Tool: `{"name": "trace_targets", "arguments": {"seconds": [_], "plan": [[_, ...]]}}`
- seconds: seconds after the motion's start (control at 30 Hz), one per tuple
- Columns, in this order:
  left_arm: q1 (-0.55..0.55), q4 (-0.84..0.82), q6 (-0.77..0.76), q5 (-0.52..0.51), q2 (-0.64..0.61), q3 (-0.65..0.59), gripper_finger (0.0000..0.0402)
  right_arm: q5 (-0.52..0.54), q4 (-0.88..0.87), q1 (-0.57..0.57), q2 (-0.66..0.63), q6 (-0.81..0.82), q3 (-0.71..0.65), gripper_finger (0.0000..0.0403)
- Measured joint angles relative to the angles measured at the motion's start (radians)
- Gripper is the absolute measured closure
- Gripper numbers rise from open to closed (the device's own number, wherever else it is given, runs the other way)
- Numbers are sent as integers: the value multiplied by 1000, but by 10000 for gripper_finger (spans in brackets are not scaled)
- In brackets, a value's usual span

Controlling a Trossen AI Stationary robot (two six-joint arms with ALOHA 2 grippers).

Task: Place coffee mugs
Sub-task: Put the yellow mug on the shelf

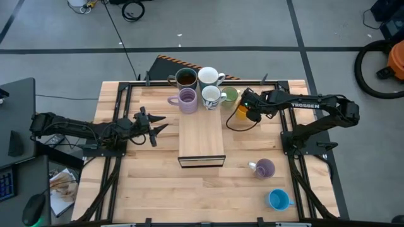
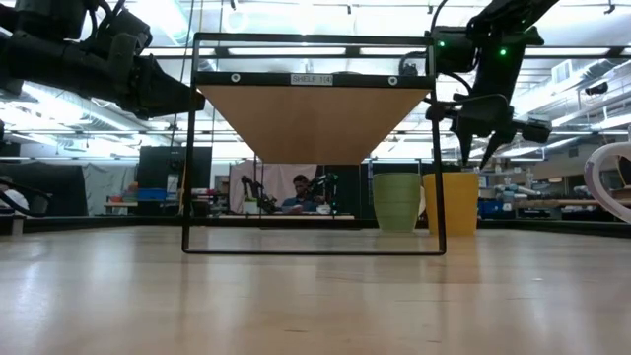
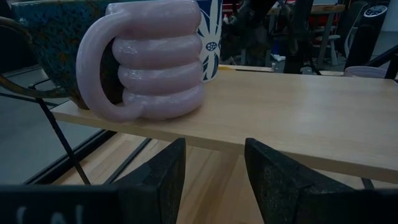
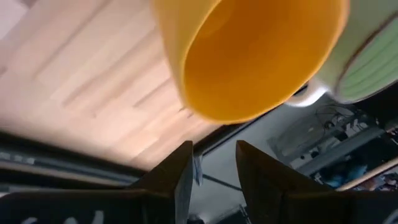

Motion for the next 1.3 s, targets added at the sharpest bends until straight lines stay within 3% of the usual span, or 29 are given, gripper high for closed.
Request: {"name": "trace_targets", "arguments": {"seconds": [0.53,0.73,0.9,1.13,1.3], "plan": [[0,0,-1,0,0,0,230,-57,44,36,1,51,-52,277],[0,0,-1,0,0,0,230,-153,49,39,1,64,-52,282],[0,1,-1,0,0,0,230,-240,52,43,1,229,-52,311],[0,1,-1,0,0,0,230,-305,38,52,2,452,-46,383],[0,3,-1,0,0,0,230,-350,-5,76,3,656,26,385]]}}
